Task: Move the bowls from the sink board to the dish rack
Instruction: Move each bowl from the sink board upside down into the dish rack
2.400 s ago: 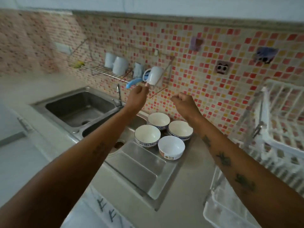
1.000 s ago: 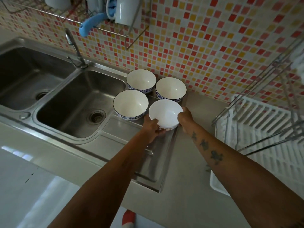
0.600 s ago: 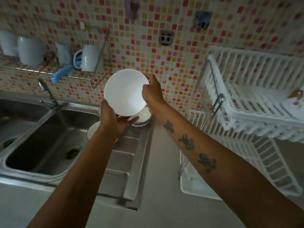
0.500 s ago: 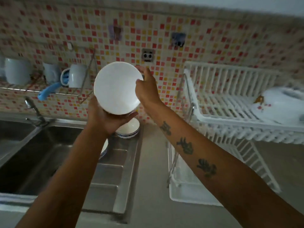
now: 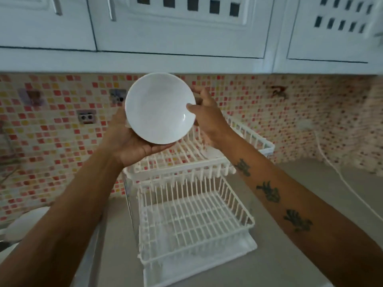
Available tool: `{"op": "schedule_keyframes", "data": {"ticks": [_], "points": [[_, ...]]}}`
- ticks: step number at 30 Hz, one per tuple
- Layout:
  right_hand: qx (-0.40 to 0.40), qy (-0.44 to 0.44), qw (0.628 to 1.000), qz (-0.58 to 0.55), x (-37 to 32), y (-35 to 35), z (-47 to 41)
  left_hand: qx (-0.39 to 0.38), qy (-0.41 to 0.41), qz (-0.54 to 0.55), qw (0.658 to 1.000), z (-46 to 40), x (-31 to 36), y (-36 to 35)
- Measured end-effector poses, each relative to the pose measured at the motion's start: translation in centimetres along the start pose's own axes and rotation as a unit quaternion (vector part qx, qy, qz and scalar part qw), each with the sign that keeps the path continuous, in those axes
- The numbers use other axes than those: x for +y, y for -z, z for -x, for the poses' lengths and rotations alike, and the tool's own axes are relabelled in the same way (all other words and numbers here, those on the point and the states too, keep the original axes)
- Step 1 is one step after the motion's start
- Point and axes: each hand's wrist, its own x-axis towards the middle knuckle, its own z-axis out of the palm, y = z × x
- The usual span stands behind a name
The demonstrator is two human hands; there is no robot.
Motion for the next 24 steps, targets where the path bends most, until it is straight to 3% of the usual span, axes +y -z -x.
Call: {"op": "schedule_keyframes", "data": {"ticks": [4,7,9,11,13,15,18,24], "points": [[-0.016,-0.051,0.999,0.007,0.7,6.4,-1.2,0.071,-0.032,-0.141,0.987,-4.1,-1.1,-3.1],[0.011,-0.085,0.996,0.020,1.3,10.0,-3.1,0.102,-0.098,-0.285,0.948,-6.9,-2.0,-5.8],[0.046,-0.101,0.993,0.036,2.1,11.6,-4.6,0.102,-0.156,-0.409,0.893,-8.9,-2.8,-7.2],[0.058,-0.118,0.990,0.056,3.1,12.6,-5.5,0.092,-0.204,-0.542,0.810,-11.0,-3.7,-7.7],[0.053,-0.139,0.986,0.082,4.6,12.9,-6.2,0.078,-0.214,-0.635,0.738,-12.7,-4.9,-7.5],[0.073,-0.164,0.979,0.096,6.0,12.9,-6.2,0.061,-0.214,-0.686,0.692,-13.6,-5.9,-7.3],[0.110,-0.193,0.972,0.075,8.1,12.7,-5.8,0.037,-0.192,-0.706,0.680,-14.2,-7.4,-6.5],[0.109,-0.218,0.967,0.073,10.2,12.8,-5.7,0.029,-0.187,-0.712,0.677,-14.2,-9.2,-5.5]]}}
